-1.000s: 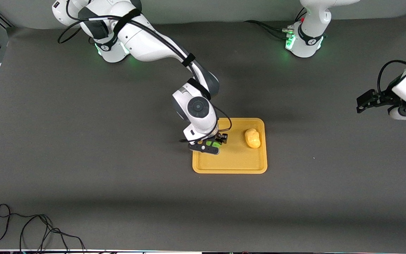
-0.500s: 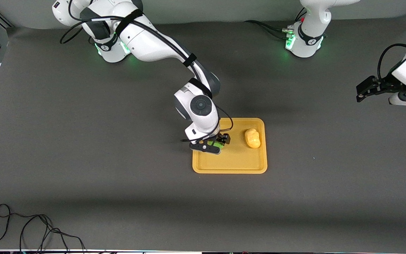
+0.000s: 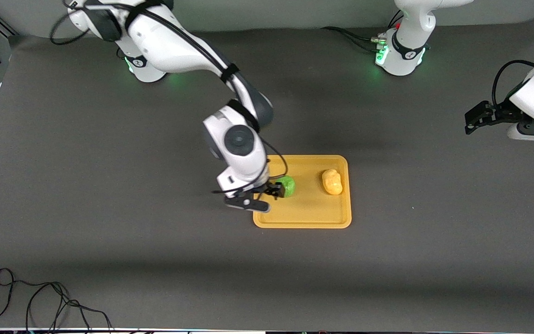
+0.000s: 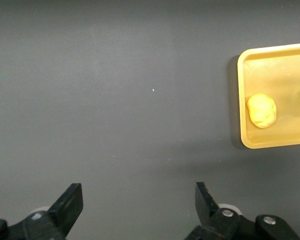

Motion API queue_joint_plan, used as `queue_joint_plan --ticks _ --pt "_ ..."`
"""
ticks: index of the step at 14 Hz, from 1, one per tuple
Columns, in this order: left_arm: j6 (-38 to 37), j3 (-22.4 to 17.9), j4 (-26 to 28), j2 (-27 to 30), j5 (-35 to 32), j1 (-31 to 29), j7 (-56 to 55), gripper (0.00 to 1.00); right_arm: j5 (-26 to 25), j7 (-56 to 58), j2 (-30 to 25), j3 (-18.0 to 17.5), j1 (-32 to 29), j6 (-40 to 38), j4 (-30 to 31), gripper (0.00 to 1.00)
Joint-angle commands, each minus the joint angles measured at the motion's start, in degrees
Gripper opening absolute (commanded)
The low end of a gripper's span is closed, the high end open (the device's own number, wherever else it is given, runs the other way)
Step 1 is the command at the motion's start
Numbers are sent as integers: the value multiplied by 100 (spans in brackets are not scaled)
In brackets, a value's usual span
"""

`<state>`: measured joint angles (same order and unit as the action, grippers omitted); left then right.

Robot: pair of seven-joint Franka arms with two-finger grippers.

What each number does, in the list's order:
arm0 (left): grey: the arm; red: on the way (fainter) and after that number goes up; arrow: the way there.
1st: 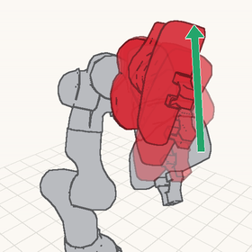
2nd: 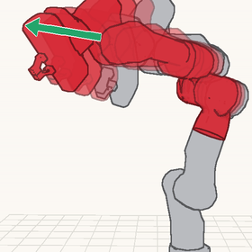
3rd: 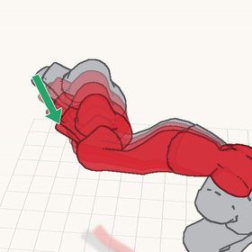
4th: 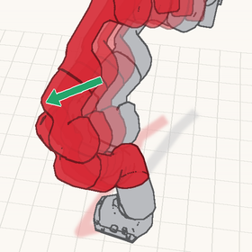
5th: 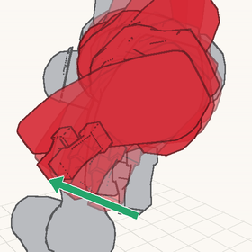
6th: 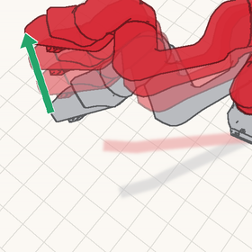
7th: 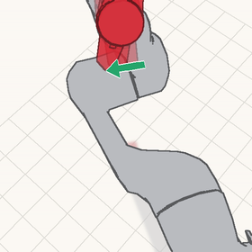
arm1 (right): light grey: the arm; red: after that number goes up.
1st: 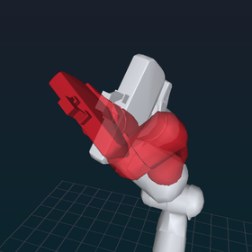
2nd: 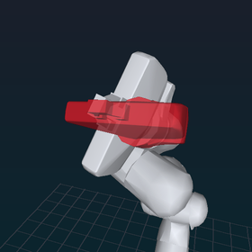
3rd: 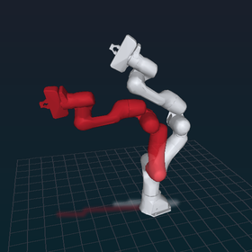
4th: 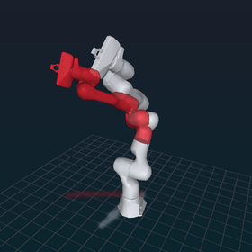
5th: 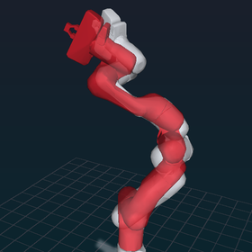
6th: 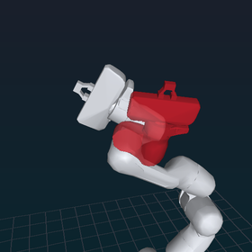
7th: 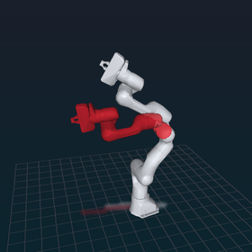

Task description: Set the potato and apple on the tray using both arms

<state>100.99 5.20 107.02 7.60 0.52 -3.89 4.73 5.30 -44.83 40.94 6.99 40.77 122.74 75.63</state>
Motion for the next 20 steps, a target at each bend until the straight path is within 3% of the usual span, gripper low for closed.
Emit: queue_joint_plan --ticks 1,4,6,9,10,14,16,17,20 --pt "105 -28 178 110 36 46 -16 100 -12 1113 -1734 -75 -664 -21 1714 100" --pt "157 -28 205 101 36 46 -16 100 6 1775 -2887 108 -1035 -249 2656 100" --pt "202 -28 266 101 36 37 -16 100 -3 2231 -3284 625 -1018 -898 2659 100" --pt "228 -28 266 101 36 37 -16 100 -12 2655 -3654 1118 -1018 -1734 2606 100" --pt "228 -28 275 101 36 37 -16 100 -55 2707 -3716 1120 -1079 -1875 2545 100" --pt "228 -28 275 101 36 46 -16 100 -388 2971 -3804 -116 -2745 -2403 1921 100" --pt "228 -28 275 101 36 46 -7 100 -669 3042 -4023 -1099 -3808 -2430 1929 100" --pt "237 -28 275 101 36 55 -16 100 -723 3042 -4094 -1364 -4083 -2447 1938 100" --pt "237 -28 284 101 36 55 -16 100 -653 3455 -4234 -1516 -4559 -2728 1920 100"
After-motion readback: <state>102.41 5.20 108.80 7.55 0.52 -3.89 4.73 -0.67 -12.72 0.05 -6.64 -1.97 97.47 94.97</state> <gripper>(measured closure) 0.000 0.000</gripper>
